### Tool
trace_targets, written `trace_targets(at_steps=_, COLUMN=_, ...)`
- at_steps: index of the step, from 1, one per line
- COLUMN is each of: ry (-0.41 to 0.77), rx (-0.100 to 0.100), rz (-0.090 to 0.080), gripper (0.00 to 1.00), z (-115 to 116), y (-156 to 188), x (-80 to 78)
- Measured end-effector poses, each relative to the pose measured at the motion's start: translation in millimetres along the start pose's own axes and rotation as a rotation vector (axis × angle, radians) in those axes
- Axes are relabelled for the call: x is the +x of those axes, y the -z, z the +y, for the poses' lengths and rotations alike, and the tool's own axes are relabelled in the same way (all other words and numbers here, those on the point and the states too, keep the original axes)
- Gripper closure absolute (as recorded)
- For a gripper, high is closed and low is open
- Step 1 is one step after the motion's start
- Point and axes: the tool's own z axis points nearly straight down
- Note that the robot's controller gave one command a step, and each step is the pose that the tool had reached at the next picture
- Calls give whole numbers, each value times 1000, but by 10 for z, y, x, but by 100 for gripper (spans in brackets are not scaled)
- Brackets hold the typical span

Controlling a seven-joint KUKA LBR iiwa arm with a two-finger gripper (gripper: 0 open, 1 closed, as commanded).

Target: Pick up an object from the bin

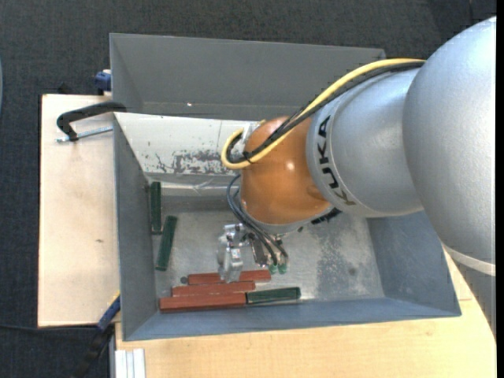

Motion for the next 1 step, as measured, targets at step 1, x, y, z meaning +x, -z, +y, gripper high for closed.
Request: trace_targets(at_steps=1, ry=43, rx=0, rz=-3, gripper=0, z=186, y=116, x=-94)
